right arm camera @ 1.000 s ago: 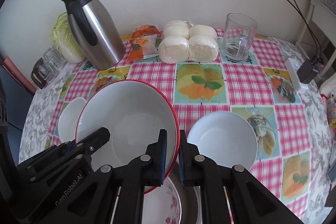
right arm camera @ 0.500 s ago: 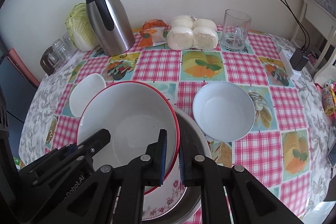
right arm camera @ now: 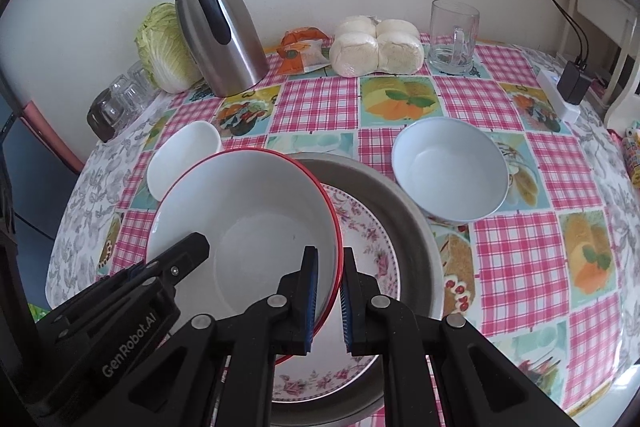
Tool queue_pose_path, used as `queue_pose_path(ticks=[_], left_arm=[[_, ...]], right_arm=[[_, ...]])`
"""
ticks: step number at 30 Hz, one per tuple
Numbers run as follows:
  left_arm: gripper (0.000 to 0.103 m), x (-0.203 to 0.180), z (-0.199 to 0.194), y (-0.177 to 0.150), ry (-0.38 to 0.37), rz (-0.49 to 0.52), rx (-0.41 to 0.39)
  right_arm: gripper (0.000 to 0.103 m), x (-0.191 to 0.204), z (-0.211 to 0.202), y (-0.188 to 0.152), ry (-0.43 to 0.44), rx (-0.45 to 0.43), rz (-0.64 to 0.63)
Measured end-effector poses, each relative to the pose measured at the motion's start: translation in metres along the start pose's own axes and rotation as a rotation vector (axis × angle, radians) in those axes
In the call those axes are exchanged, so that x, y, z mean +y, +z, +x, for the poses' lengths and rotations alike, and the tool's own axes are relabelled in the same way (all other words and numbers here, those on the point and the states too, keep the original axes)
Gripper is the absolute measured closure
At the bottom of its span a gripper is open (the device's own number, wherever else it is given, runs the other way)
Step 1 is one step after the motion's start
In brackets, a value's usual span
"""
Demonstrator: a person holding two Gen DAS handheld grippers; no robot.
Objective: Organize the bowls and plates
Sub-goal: 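Lower the red-rimmed bowl onto the floral plate with both grippers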
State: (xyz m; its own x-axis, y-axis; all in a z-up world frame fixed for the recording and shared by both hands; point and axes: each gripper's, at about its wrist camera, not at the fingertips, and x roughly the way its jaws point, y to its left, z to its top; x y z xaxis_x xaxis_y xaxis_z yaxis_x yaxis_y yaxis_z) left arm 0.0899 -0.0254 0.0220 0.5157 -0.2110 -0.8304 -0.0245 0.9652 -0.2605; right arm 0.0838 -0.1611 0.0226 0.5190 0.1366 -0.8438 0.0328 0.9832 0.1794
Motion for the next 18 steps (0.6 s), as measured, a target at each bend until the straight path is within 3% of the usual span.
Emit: queue_pose_path(ticks=[9, 18], left_arm=[[0.092, -0.005, 0.004, -0.002, 0.011, 0.031, 0.008], [0.092, -0.015, 0.014, -0.004, 0.02, 0.064, 0.036]], right_arm=[[0.092, -0.005, 0.001, -0.006, 0.021, -0.034, 0.06], [0.092, -0.02, 0.007, -0.008, 0.029, -0.009, 0.101]])
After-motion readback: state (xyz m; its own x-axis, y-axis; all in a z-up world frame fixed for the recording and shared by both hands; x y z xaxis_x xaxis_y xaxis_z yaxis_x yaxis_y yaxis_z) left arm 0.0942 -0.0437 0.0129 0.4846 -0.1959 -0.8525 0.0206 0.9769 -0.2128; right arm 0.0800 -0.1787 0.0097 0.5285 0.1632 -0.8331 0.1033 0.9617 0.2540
